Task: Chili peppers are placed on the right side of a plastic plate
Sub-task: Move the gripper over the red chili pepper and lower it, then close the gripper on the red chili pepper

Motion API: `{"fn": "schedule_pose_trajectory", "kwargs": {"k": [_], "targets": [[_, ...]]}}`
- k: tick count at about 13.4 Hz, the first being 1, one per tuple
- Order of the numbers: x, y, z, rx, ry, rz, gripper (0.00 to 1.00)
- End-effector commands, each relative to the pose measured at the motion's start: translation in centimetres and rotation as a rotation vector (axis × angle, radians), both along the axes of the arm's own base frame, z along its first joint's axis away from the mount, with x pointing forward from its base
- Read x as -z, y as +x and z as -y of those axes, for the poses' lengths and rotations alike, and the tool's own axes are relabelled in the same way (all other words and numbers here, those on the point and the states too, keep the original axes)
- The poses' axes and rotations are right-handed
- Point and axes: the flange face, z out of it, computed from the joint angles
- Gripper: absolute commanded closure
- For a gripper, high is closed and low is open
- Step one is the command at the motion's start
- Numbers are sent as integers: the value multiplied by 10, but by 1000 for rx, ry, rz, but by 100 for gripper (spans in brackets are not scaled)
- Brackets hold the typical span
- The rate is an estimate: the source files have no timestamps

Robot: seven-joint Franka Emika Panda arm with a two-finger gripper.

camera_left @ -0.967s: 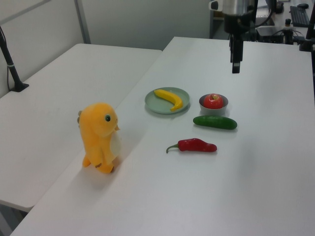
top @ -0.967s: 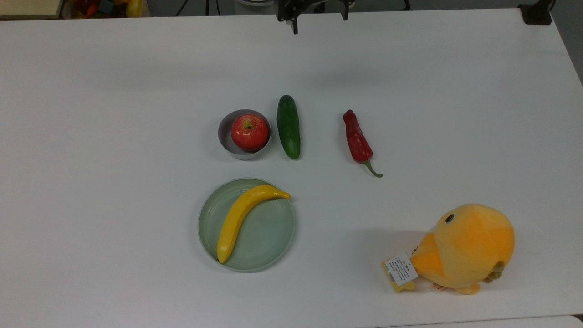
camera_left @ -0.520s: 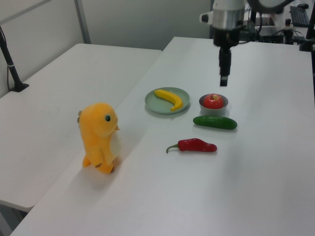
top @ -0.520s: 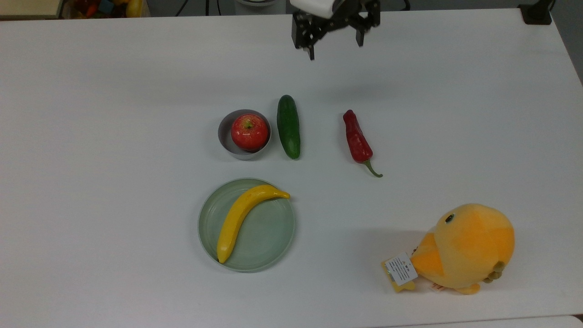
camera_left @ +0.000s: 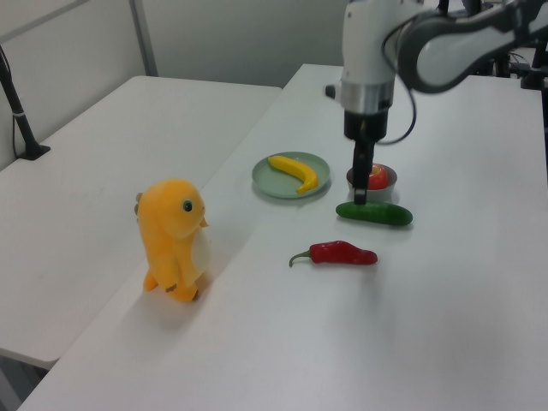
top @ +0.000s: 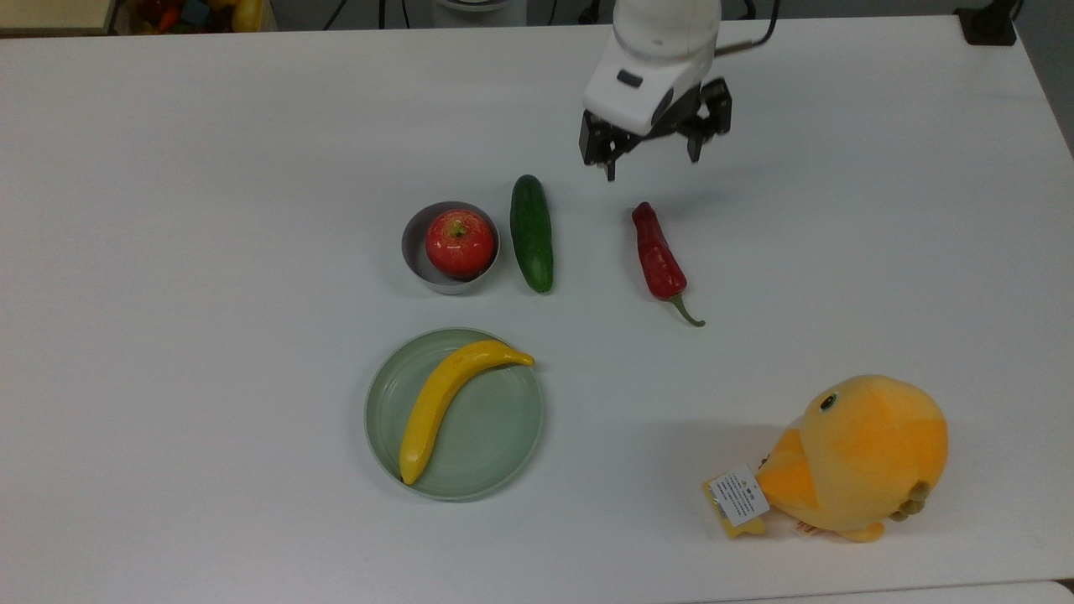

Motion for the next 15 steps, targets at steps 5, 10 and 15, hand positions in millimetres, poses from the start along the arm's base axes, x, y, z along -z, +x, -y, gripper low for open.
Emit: {"fn": "schedule_pose_trajectory", "kwargs": {"k": [5, 10, 15], "targets": [[58, 15, -19, 19, -43, 46, 0], [95, 14, -31, -22, -81, 32, 0], [121, 13, -34, 20, -110, 36, 1]]}}
